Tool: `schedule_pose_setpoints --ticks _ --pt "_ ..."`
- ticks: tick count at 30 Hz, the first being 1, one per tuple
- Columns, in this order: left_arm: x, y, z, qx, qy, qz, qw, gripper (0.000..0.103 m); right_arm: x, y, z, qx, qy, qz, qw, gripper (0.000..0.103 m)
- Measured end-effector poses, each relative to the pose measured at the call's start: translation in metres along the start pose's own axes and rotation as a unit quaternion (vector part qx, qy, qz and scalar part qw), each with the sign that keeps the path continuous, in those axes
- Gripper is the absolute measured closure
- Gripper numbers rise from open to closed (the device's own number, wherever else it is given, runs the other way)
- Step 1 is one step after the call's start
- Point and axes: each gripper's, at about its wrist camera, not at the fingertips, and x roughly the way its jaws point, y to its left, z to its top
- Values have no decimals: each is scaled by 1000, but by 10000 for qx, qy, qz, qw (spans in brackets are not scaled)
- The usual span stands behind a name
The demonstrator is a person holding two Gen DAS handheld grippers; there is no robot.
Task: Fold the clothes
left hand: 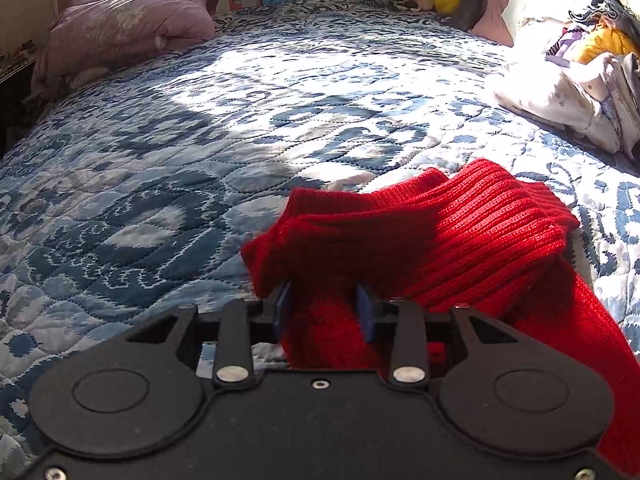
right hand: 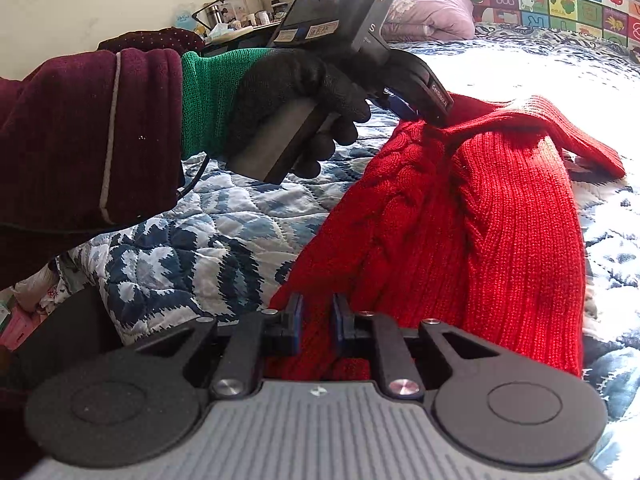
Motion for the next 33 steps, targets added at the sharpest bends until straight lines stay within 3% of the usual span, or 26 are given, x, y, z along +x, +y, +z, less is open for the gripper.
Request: schedule_pose_setpoints --ticks 5,9,11,13,18,20,24,27,29,31,32,33 --pt "-11 -7 4 91 -45 123 9999 68 -18 -13 8 365 -146 371 9985 84" --pt "-37 -6 8 -108 -277 -29 9996 68 -52 -71 25 1540 -796 388 9841 82" --pt "-51 -11 5 -172 -367 -226 9989 68 -59 -123 31 2452 -1136 133 9627 72" --pt "-60 -17 0 -186 -397 -379 9983 68 -55 -175 35 3230 -1311 -5 9373 71" --pt "-73 -33 -28 -259 -315 -610 9973 68 -18 -270 30 5083 -1392 433 8488 60" --pt "-75 -35 -39 -335 -254 -680 9968 68 -4 -285 31 5448 -1376 484 8258 52" --pt "-78 -36 -57 -398 -124 -729 9965 68 23 -296 34 5869 -1409 521 7956 54" --pt "-82 -35 -67 -468 -55 -828 9955 68 31 -300 37 6019 -1672 392 7799 57" --pt "-84 -36 -72 -440 -30 -825 9956 68 35 -302 39 6103 -1822 295 7704 68" --pt "-86 -36 -77 -450 -15 -829 9955 68 38 -302 46 5986 -1942 153 7770 78" --pt "-86 -36 -78 -470 -11 -833 9954 68 37 -301 51 5843 -2001 117 7864 88" --pt "-87 -35 -79 -502 -9 -837 9952 68 36 -300 57 5699 -2059 80 7955 89"
